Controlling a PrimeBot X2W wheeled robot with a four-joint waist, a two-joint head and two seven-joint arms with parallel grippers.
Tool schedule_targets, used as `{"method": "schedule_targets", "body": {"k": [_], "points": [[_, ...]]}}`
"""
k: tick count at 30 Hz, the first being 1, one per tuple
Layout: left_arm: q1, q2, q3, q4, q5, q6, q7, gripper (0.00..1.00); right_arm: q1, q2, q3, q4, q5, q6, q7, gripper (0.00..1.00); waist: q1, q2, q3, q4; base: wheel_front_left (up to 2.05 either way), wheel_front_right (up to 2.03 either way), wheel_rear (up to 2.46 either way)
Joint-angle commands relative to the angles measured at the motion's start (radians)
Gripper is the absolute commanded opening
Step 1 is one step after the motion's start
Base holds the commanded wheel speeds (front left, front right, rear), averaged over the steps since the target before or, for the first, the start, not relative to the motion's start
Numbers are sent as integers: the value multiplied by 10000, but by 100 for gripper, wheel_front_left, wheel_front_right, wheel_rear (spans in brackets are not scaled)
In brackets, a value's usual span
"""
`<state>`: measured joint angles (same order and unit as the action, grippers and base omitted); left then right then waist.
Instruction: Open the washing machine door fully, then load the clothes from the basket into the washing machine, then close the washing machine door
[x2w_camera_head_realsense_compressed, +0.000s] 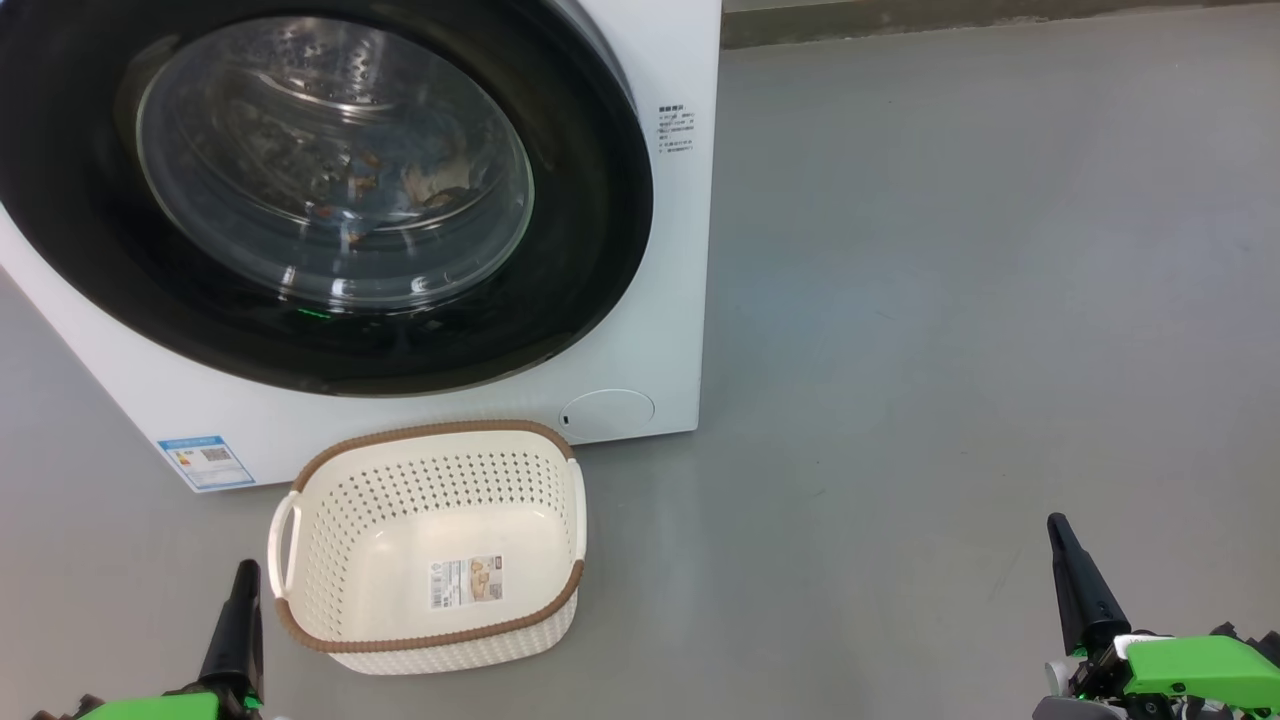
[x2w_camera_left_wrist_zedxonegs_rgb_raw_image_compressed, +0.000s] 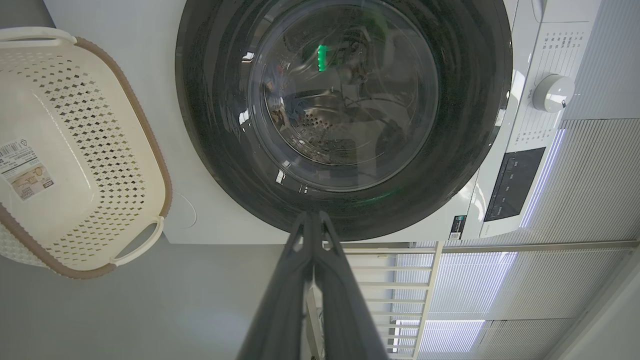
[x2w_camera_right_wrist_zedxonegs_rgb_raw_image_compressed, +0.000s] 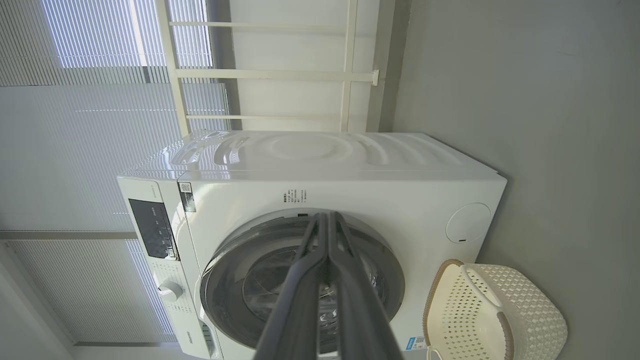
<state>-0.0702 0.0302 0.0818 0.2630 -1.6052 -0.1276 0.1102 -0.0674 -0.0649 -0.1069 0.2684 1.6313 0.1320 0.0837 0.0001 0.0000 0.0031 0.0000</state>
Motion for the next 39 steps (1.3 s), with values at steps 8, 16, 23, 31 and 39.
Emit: {"method": "schedule_targets", "body": {"k": [8, 16, 23, 31, 39], "points": [[-377, 200, 320, -181, -34, -31, 31, 0, -381, -43, 192, -251, -10, -13, 85, 0, 0, 0, 0, 0, 0, 0, 0], [-377, 200, 320, -181, -34, -31, 30, 0, -383, -25, 166, -249, -32, -13, 106, 0, 0, 0, 0, 0, 0, 0, 0], [-377, 200, 320, -181, -34, -31, 30, 0, -385, -10, 145, -248, -49, -13, 123, 0, 0, 0, 0, 0, 0, 0, 0], [-377, 200, 320, -181, -34, -31, 30, 0, -386, 4, 126, -247, -66, -13, 139, 0, 0, 0, 0, 0, 0, 0, 0], [-377, 200, 319, -181, -35, -31, 30, 0, -388, 18, 105, -245, -83, -13, 155, 0, 0, 0, 0, 0, 0, 0, 0]]}}
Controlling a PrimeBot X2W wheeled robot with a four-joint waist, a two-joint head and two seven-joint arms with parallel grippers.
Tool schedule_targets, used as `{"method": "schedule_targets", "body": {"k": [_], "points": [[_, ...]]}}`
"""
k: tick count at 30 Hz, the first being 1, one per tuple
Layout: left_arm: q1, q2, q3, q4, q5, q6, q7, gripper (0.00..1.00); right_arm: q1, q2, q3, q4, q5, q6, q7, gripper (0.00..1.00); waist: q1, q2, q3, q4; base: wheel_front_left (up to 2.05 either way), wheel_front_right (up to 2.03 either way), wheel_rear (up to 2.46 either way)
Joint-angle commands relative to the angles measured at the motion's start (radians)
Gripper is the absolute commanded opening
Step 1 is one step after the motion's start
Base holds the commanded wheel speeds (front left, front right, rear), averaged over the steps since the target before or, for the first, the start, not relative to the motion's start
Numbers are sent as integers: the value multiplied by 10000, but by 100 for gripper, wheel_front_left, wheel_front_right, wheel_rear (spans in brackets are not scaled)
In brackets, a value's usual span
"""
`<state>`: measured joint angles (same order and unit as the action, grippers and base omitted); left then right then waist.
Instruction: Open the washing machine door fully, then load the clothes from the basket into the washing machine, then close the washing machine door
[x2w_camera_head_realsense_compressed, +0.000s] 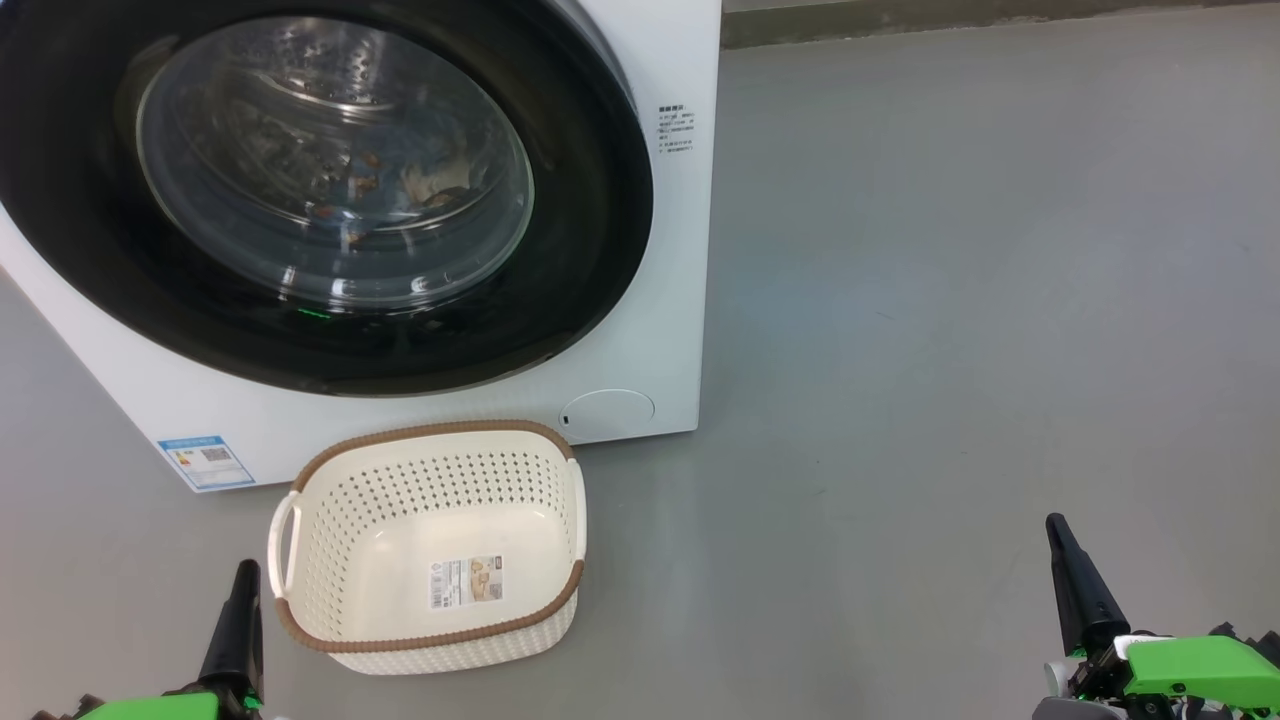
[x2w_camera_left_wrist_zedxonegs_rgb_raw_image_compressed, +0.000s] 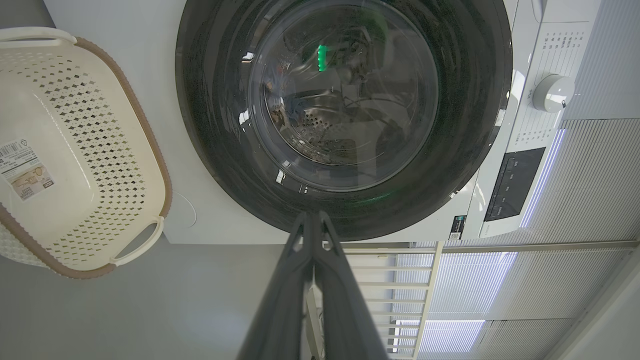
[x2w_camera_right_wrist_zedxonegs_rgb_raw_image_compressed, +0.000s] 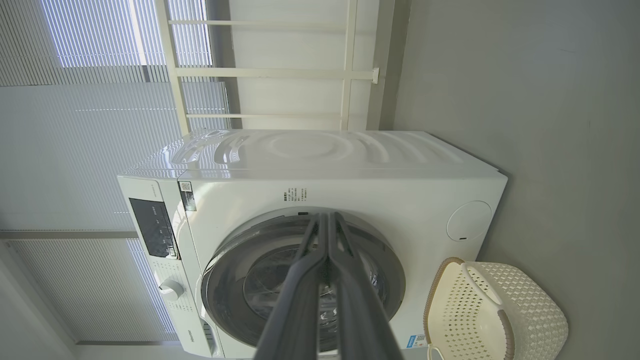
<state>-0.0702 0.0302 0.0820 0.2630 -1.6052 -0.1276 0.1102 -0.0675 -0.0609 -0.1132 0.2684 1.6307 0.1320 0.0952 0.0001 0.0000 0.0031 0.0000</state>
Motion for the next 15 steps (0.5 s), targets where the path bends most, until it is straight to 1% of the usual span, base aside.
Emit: {"method": "schedule_targets", "body": {"k": [1, 15], "points": [[-377, 200, 317, -181, -35, -31, 30, 0, -388, -20, 166, -245, -79, -13, 42, 0, 0, 0, 0, 0, 0, 0, 0], [-377, 200, 317, -181, -35, -31, 30, 0, -390, 2, 135, -243, -105, -13, 67, 0, 0, 0, 0, 0, 0, 0, 0]]}}
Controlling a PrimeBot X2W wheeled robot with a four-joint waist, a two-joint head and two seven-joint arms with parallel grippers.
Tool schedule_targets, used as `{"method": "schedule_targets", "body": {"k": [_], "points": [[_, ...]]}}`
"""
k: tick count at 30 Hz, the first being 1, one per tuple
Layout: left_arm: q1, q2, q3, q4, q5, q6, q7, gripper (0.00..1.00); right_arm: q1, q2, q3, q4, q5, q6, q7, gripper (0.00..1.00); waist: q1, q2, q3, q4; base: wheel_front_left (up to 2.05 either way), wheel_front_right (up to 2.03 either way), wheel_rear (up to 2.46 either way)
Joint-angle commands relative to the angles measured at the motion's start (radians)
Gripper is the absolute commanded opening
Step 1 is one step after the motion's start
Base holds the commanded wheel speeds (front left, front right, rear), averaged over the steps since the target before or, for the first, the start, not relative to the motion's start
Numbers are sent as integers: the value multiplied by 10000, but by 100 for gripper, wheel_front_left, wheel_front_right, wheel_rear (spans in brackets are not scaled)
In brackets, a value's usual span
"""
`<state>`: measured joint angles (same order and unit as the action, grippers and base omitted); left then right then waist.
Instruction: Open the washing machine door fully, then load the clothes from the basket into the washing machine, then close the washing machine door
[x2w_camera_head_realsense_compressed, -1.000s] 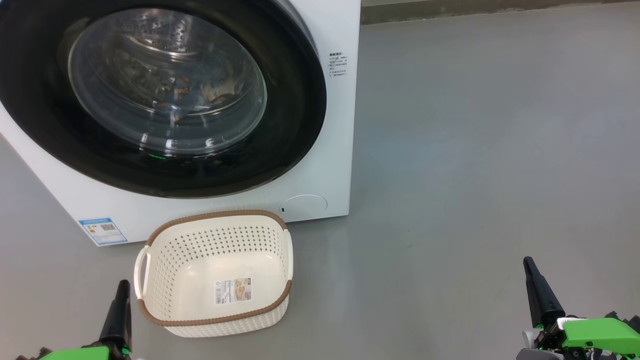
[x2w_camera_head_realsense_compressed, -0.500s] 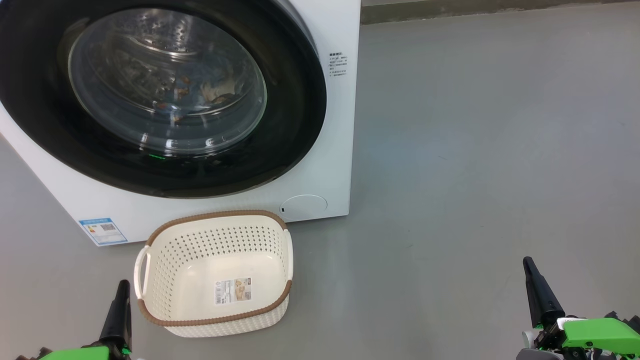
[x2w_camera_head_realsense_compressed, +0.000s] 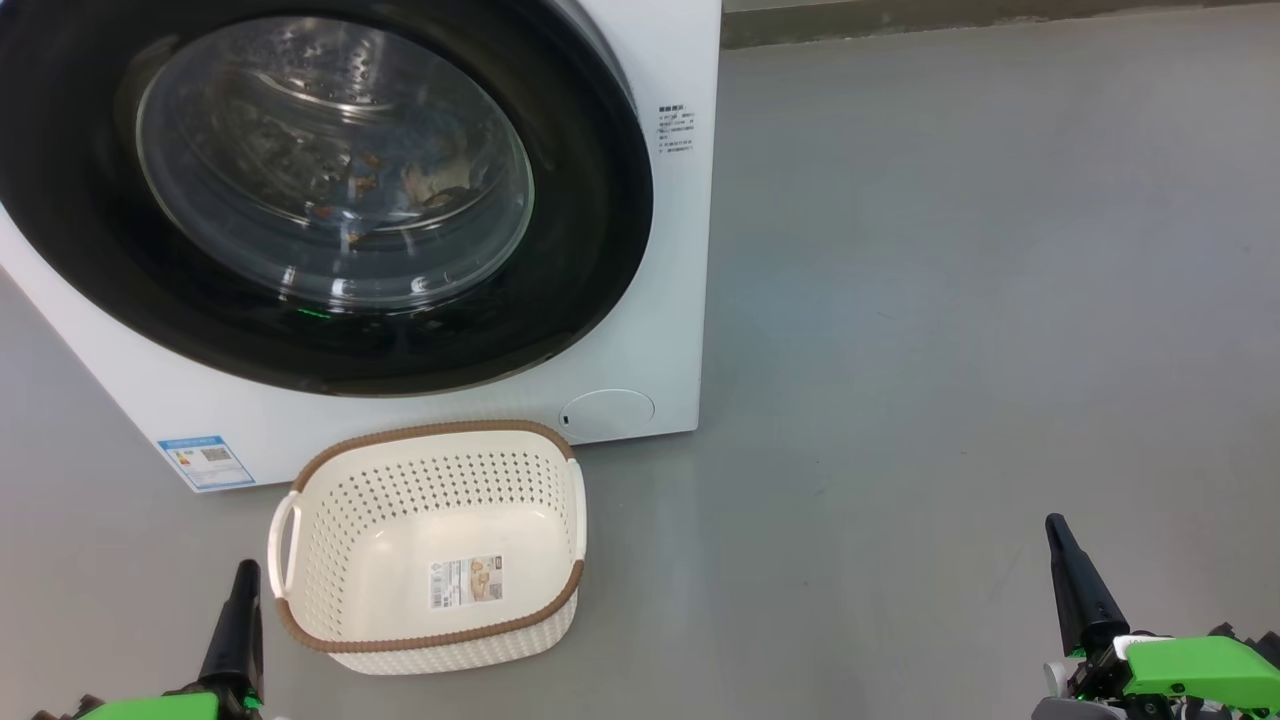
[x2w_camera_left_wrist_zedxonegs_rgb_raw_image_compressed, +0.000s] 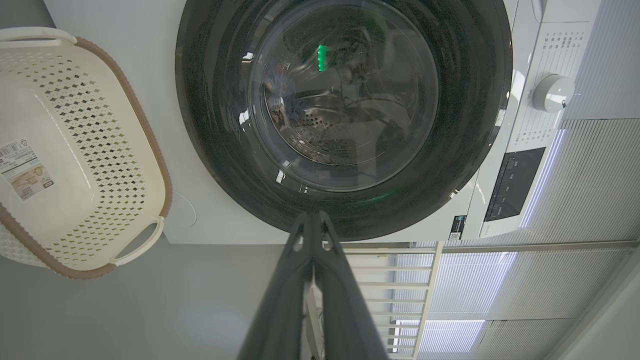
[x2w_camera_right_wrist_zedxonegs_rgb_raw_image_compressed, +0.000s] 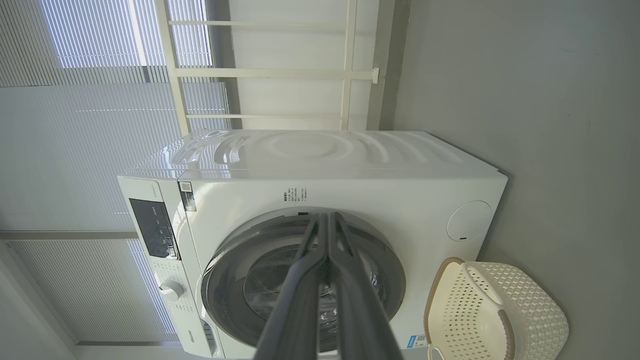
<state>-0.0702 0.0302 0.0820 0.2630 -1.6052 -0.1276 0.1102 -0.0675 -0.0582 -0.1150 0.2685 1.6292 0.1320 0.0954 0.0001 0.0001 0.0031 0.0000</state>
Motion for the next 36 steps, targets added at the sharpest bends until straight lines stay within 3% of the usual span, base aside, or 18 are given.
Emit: {"method": "schedule_targets", "body": {"k": [1, 36], "points": [[-377, 200, 317, -181, -35, -31, 30, 0, -391, -24, 150, -245, -91, -13, 67, 0, 0, -1, 0, 0, 0, 0, 0], [-377, 200, 317, -181, -35, -31, 29, 0, -396, 17, 92, -242, -140, -13, 114, 0, 0, -1, 0, 0, 0, 0, 0]]}}
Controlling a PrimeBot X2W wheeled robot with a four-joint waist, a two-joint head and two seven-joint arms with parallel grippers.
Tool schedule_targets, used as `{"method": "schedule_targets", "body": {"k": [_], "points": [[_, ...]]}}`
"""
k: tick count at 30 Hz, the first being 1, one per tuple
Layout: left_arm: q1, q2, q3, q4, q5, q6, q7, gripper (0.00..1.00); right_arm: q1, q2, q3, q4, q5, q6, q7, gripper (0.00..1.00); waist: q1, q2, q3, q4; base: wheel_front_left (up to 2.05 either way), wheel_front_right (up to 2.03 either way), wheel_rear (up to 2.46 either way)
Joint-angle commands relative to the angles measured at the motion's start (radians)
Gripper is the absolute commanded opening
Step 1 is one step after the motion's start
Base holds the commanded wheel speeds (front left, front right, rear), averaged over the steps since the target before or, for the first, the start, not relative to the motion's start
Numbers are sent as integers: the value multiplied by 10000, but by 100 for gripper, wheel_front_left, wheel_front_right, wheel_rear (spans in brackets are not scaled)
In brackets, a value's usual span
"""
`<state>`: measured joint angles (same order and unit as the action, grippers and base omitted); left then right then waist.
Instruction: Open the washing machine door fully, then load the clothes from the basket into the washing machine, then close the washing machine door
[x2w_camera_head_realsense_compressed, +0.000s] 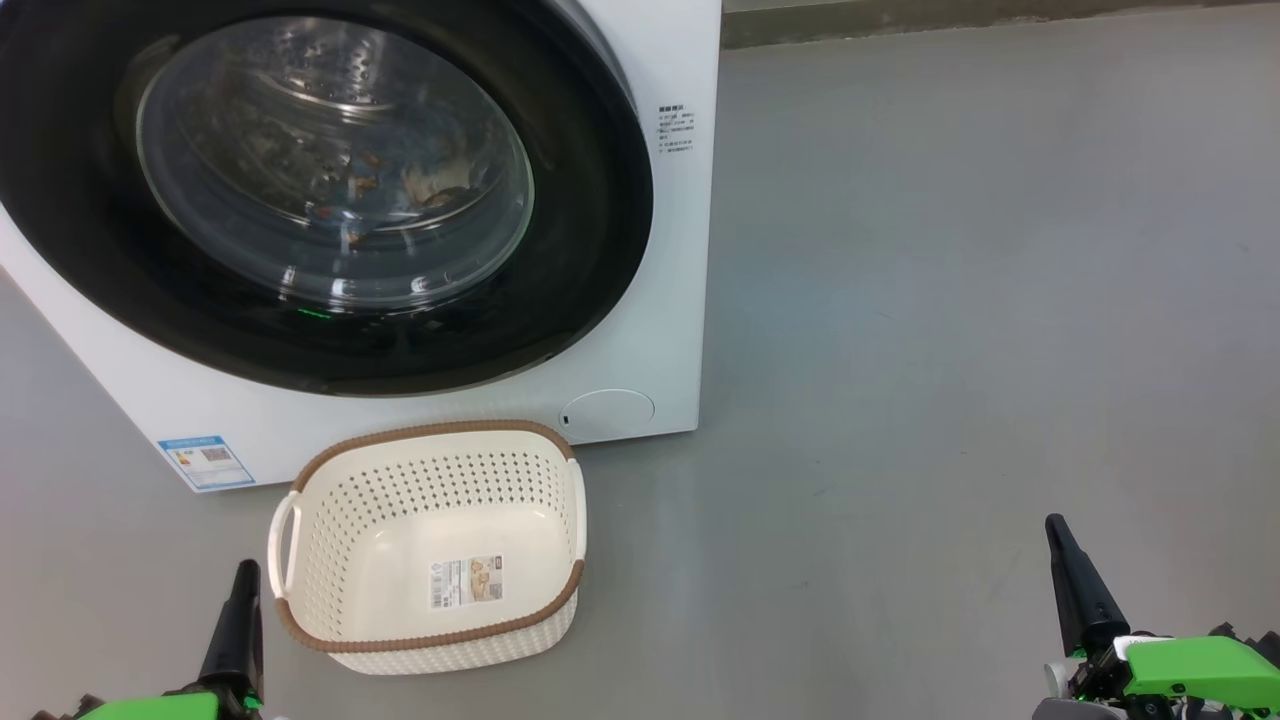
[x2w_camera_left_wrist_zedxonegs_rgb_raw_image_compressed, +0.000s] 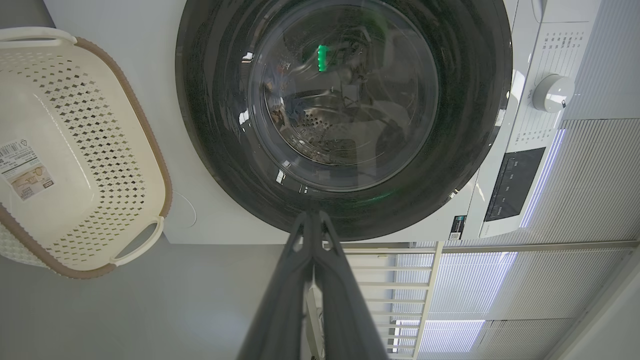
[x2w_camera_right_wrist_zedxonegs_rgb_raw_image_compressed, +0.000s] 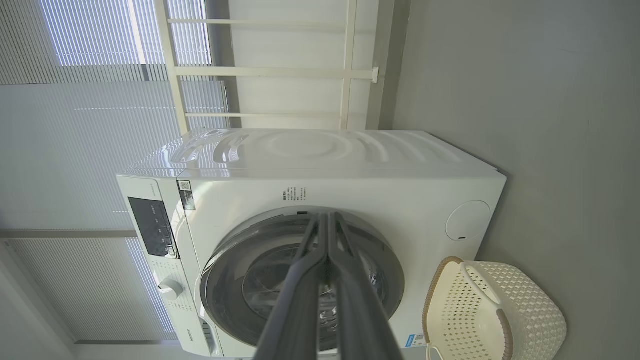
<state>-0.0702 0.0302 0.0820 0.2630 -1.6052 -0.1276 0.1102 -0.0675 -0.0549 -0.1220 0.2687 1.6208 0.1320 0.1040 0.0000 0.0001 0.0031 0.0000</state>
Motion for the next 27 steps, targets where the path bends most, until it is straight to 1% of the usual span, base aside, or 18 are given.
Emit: {"method": "schedule_targets", "body": {"k": [1, 27], "points": [[-377, 200, 317, -181, -35, -31, 29, 0, -396, -15, 161, -244, -57, -13, 29, 0, 0, -1, 0, 0, 0, 0, 0], [-377, 200, 316, -181, -36, -31, 29, 0, -399, 5, 133, -243, -80, -13, 51, 0, 0, -1, 0, 0, 0, 0, 0]]}}
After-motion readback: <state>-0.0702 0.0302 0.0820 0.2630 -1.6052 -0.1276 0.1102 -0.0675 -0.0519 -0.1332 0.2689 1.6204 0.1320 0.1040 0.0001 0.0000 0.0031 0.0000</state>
